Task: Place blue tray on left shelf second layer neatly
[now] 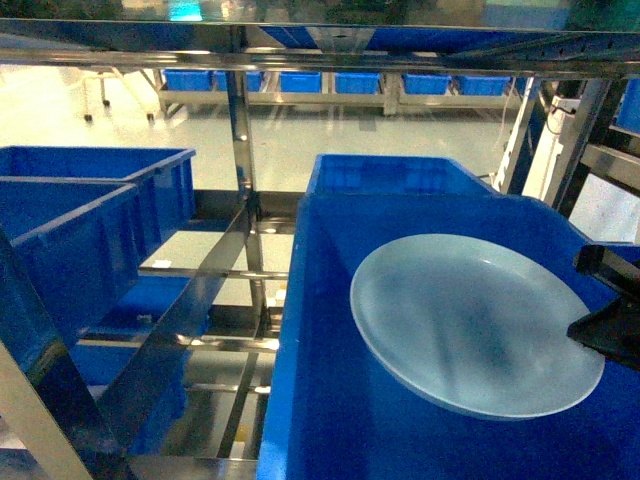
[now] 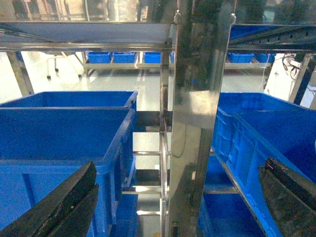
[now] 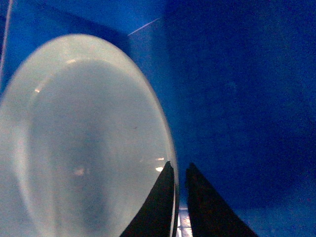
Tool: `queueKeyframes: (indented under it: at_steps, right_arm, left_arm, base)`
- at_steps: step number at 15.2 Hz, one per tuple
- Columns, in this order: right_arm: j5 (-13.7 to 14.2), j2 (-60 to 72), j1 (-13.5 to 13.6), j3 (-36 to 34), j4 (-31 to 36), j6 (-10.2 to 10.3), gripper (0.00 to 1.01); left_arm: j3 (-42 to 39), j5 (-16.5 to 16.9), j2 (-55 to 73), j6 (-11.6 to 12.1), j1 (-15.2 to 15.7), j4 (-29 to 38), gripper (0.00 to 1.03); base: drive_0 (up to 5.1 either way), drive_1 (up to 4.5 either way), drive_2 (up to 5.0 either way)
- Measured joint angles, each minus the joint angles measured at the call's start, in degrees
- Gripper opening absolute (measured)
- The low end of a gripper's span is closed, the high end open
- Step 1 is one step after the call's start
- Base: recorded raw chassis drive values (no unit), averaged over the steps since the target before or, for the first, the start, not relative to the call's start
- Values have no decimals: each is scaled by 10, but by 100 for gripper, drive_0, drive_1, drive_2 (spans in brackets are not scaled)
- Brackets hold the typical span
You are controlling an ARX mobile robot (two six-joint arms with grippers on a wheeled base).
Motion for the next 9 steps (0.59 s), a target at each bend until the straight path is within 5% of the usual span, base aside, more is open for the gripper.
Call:
queueKeyframes:
  at_steps: [6, 8, 9]
  right_arm:
    - [-35, -157, -6, -56, -101, 6, 72]
    - [-77, -314, -19, -92, -204, -43, 94]
    - [-94, -408, -23, -100, -262, -99, 99]
  left_arm:
    - [0, 0, 0, 0, 0, 0, 98]
    - [0, 0, 0, 0, 0, 0, 98]
    - [0, 0, 0, 0, 0, 0, 98]
  base:
    - [0, 0, 0]
    - [0, 0, 0]
    - [0, 0, 0]
